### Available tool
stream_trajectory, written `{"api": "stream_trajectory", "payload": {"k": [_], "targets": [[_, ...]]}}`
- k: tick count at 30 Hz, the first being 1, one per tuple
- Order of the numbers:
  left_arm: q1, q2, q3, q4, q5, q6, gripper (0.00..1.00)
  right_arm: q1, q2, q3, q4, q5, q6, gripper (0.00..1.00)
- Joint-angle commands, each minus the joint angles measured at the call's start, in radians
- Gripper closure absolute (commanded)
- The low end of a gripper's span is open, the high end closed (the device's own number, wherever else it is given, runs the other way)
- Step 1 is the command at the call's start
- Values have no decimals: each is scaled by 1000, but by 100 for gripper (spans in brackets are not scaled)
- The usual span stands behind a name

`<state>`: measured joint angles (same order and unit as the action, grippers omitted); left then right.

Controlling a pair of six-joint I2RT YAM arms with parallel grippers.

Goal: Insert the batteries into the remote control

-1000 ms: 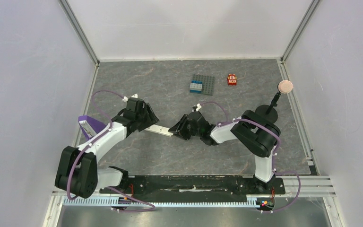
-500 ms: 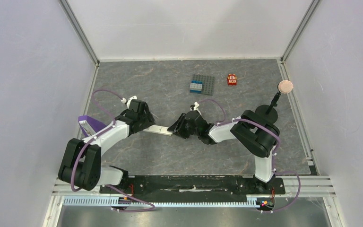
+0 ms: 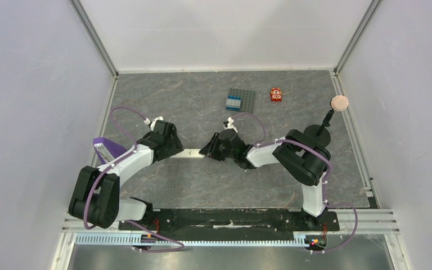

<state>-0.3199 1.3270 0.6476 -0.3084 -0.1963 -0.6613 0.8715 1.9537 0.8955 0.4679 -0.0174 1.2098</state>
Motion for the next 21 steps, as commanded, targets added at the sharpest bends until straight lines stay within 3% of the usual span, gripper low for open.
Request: {"api": "stream_trajectory", "payload": {"k": [1, 11, 21], "targets": [[4, -22, 14, -20, -49, 47, 26, -13, 111, -36, -295, 88, -169, 70], [4, 12, -10, -6, 60, 18, 30, -28, 90, -45, -219, 82, -328, 69], [4, 40, 3, -17, 74, 14, 33, -29, 28, -93, -127, 143, -416, 72]]}}
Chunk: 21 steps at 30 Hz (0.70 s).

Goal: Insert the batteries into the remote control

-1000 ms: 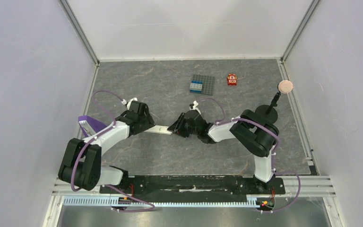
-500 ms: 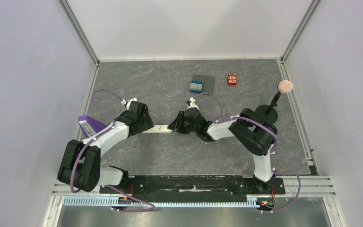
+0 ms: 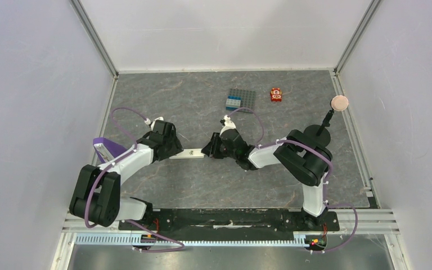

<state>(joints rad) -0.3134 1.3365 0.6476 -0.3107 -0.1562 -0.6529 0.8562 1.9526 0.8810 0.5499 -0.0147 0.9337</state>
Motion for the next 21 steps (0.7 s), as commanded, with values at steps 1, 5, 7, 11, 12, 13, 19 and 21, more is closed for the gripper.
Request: {"api": "stream_trajectory", "payload": {"k": [1, 5, 7, 11, 12, 13, 19, 21], "targets": [[-3, 34, 3, -15, 36, 7, 33, -14, 21, -86, -194, 142, -151, 72], [-2, 41, 3, -12, 48, 7, 34, -16, 13, -90, -160, 127, -159, 71], [-3, 41, 3, -10, 56, 7, 34, -16, 25, -84, -146, 105, -156, 71], [-2, 43, 4, -6, 69, 12, 34, -16, 41, -80, -128, 77, -146, 71], [-3, 43, 3, -3, 74, 12, 34, -16, 43, -79, -125, 69, -145, 70], [-3, 43, 1, 0, 81, 12, 34, -16, 43, -76, -128, 64, -145, 70], [-2, 48, -12, 31, 117, 9, 35, -14, 53, -49, -136, 17, -145, 69], [-3, 46, -17, 39, 127, 7, 35, -11, 61, -31, -147, -7, -149, 69]]}}
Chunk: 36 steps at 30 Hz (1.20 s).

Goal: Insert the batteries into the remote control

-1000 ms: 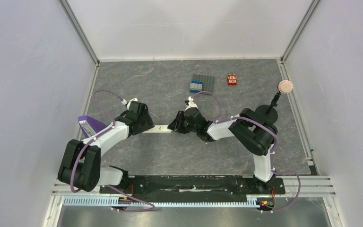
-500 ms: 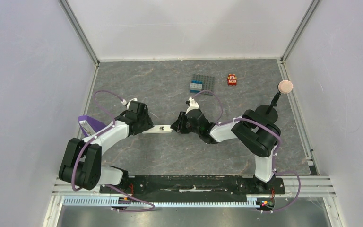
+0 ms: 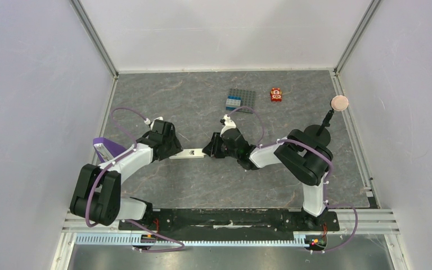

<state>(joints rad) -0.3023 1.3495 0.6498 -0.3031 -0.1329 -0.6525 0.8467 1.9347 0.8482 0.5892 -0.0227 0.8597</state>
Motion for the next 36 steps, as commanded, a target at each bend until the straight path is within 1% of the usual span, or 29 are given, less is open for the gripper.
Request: {"api": "stream_trajectory", "payload": {"k": [1, 5, 6, 17, 28, 30, 32, 36], "targets": [[-13, 32, -22, 41, 112, 4, 36, 1, 85, 11, -192, -6, -76, 69], [-14, 29, -40, 65, 128, -14, 38, 12, 109, 49, -222, -7, -71, 69], [-13, 27, -46, 75, 156, -21, 39, 16, 117, 60, -232, -5, -68, 69], [-17, 27, -116, 190, 276, -99, 47, 73, 165, 121, -292, 48, -48, 69], [-67, 57, -158, 298, 355, -175, 51, 139, 215, 192, -350, 87, 5, 68], [-73, 65, -164, 336, 375, -194, 58, 152, 224, 209, -374, 104, 20, 68], [-81, 69, -175, 353, 392, -215, 59, 163, 231, 221, -396, 116, 30, 68], [-85, 51, -188, 343, 356, -232, 59, 179, 230, 235, -448, 160, 46, 66]]}}
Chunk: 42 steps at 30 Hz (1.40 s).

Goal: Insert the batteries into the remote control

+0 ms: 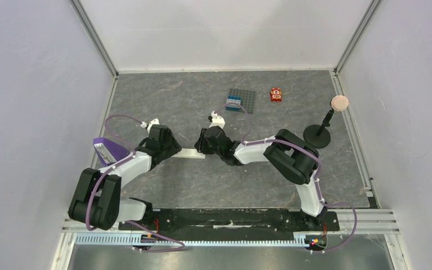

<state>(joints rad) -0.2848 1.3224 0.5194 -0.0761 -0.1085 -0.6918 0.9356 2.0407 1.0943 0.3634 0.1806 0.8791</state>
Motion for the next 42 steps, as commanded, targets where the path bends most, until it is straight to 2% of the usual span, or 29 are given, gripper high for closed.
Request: {"api": "stream_trajectory", "payload": {"k": [1, 9, 16, 21, 25, 32, 42], "targets": [[-102, 68, -57, 107, 321, -194, 59, 91, 120, -11, -227, -35, 31, 66], [-102, 22, -61, 50, 216, -213, 58, 87, 98, 17, -297, 43, 41, 57], [-103, 8, -39, 5, 161, -187, 57, -33, -1, -43, -289, 15, 45, 52], [-103, -7, -21, -21, 154, -135, 53, -73, -137, -96, -305, 20, -29, 36], [-104, -50, -35, -24, 145, -106, 45, -77, -230, -149, -350, 17, -76, 31], [-110, -88, -41, -36, 145, -44, 39, -49, -286, -225, -382, -50, -99, 30], [-111, -82, -19, -73, 154, -30, 39, -21, -218, -172, -384, -7, -157, 46]]}}
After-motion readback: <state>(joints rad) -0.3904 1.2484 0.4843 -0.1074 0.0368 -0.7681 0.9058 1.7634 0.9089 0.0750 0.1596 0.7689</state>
